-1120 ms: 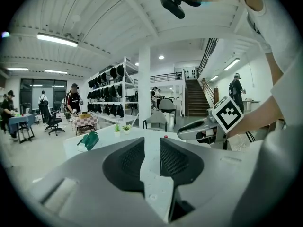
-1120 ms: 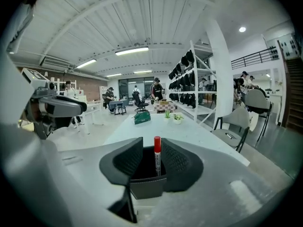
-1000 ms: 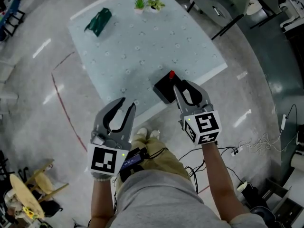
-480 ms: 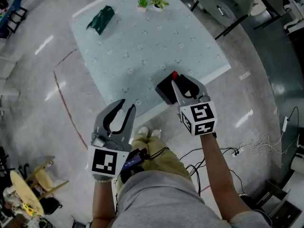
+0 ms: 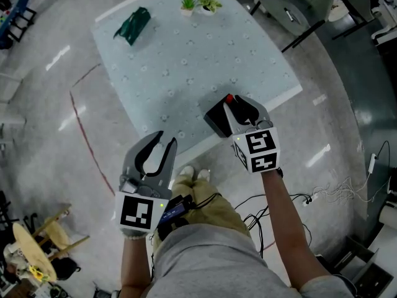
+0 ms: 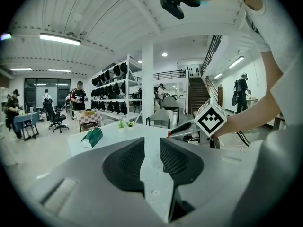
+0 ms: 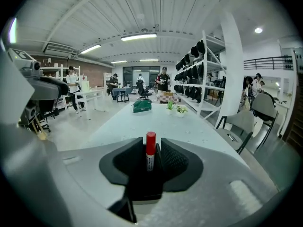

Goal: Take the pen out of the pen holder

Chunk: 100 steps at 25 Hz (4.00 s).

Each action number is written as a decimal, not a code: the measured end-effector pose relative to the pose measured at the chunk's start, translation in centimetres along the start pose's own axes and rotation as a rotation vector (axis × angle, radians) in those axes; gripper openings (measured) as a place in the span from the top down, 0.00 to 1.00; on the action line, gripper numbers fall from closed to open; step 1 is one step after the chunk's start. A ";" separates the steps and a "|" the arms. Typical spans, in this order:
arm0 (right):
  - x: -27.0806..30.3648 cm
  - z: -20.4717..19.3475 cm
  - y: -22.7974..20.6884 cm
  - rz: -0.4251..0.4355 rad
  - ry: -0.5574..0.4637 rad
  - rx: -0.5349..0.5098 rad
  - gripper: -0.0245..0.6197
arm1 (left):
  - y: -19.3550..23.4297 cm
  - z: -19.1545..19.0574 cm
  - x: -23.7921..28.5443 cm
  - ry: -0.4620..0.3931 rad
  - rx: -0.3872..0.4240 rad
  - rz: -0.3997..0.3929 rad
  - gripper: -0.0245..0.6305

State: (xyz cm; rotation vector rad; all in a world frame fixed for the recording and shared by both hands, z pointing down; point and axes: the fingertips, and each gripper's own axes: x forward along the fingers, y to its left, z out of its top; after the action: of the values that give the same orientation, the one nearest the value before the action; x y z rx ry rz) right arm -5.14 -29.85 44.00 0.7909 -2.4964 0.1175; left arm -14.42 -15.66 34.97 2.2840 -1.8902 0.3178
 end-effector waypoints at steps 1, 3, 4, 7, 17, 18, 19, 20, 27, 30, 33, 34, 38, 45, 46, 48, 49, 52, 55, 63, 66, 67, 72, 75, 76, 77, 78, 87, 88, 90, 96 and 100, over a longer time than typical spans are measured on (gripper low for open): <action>0.0 0.0 0.0 0.000 0.003 -0.005 0.78 | 0.0 0.0 0.0 0.001 0.000 -0.001 0.81; 0.0 0.0 0.1 0.003 0.009 -0.016 0.78 | -0.1 0.0 0.0 0.000 -0.001 -0.003 0.81; 0.0 0.0 0.2 0.004 0.012 -0.023 0.79 | -0.2 0.0 -0.1 0.000 -0.002 -0.004 0.81; 0.0 0.1 0.4 -0.001 0.017 -0.054 0.81 | -0.3 -0.1 -0.2 0.001 -0.001 -0.008 0.81; -0.1 0.2 0.2 -0.003 0.007 -0.030 0.86 | -0.3 -0.1 -0.3 -0.005 -0.002 -0.014 0.81; -0.1 0.2 0.2 -0.001 0.002 -0.019 0.86 | -0.3 -0.1 -0.3 -0.006 -0.002 -0.015 0.81; -0.2 0.3 0.2 0.000 -0.004 -0.010 0.86 | -0.3 -0.1 -0.4 -0.007 -0.001 -0.016 0.81; -0.3 0.5 0.2 -0.002 -0.010 -0.004 0.86 | -0.3 -0.1 -0.4 -0.008 0.000 -0.018 0.81; -1.5 1.8 0.0 -0.030 -0.055 0.020 0.86 | -0.4 0.5 -0.6 -0.025 0.013 -0.034 0.81; -2.2 2.5 0.0 -0.041 -0.078 0.032 0.86 | -0.4 0.8 -0.7 -0.039 0.019 -0.042 0.81; -3.2 3.3 0.0 -0.058 -0.104 0.041 0.86 | -0.4 1.2 -0.7 -0.055 0.026 -0.050 0.81; -3.6 3.6 0.0 -0.065 -0.113 0.042 0.86 | -0.4 1.4 -0.8 -0.058 0.026 -0.052 0.81; -5.2 4.9 0.1 -0.085 -0.157 0.047 0.86 | -0.6 2.0 -0.8 -0.072 0.042 -0.068 0.81; -8.1 7.0 0.2 -0.112 -0.233 0.051 0.86 | -1.3 3.4 -1.0 -0.110 0.079 -0.100 0.82; -8.5 7.3 0.2 -0.119 -0.244 0.051 0.86 | -1.4 3.6 -1.0 -0.116 0.086 -0.104 0.83; -9.5 7.8 0.1 -0.134 -0.267 0.051 0.86 | -1.6 4.0 -1.0 -0.125 0.097 -0.111 0.83; -10.0 8.1 0.0 -0.142 -0.279 0.052 0.86 | -1.7 4.2 -1.1 -0.131 0.101 -0.115 0.84; -11.6 8.7 -0.3 -0.169 -0.311 0.055 0.86 | -2.2 4.9 -1.0 -0.146 0.118 -0.127 0.86; -13.1 8.9 -0.7 -0.199 -0.333 0.056 0.86 | -2.5 5.5 -0.9 -0.156 0.130 -0.134 0.90; -17.2 8.1 -2.1 -0.296 -0.358 0.086 0.86 | -4.5 7.1 0.2 -0.193 0.156 -0.211 0.96; -18.5 7.1 -2.5 -0.330 -0.350 0.098 0.86 | -5.5 7.2 0.7 -0.197 0.165 -0.250 0.96; -18.9 6.8 -2.6 -0.341 -0.347 0.103 0.86 | -5.8 7.2 0.9 -0.199 0.164 -0.261 0.96; -20.3 4.9 -2.9 -0.379 -0.322 0.129 0.87 | -7.0 7.5 1.7 -0.205 0.166 -0.308 0.96; -20.9 3.6 -2.8 -0.394 -0.303 0.151 0.87 | -7.4 7.3 2.1 -0.197 0.172 -0.329 0.96; -21.0 3.2 -2.7 -0.399 -0.298 0.159 0.87 | -7.5 7.2 2.2 -0.192 0.174 -0.335 0.96; -21.1 2.8 -2.7 -0.403 -0.294 0.167 0.87 | -7.6 7.1 2.3 -0.187 0.176 -0.339 0.96; -21.2 2.4 -2.6 -0.405 -0.291 0.175 0.87 | -7.6 7.0 2.5 -0.182 0.177 -0.340 0.96; -21.3 0.3 -2.1 -0.404 -0.268 0.215 0.87 | -7.8 5.7 3.0 -0.148 0.184 -0.355 0.96; -21.3 0.1 -2.0 -0.403 -0.266 0.219 0.87 | -7.8 5.4 3.0 -0.141 0.191 -0.358 0.96; -21.2 -0.2 -1.9 -0.404 -0.263 0.225 0.87 | -8.0 4.8 3.1 -0.131 0.209 -0.366 0.96; -21.1 -0.6 -1.5 -0.398 -0.260 0.234 0.87 | -8.4 4.7 3.0 -0.134 0.187 -0.372 0.96; -21.0 -0.6 -1.3 -0.394 -0.256 0.231 0.87 | -8.3 5.1 3.0 -0.137 0.180 -0.364 0.96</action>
State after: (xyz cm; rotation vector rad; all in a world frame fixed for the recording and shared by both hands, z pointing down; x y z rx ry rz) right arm 10.44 -19.98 33.96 1.4585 -2.5312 0.1761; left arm -5.41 -18.27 30.94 2.7726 -1.5076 0.2977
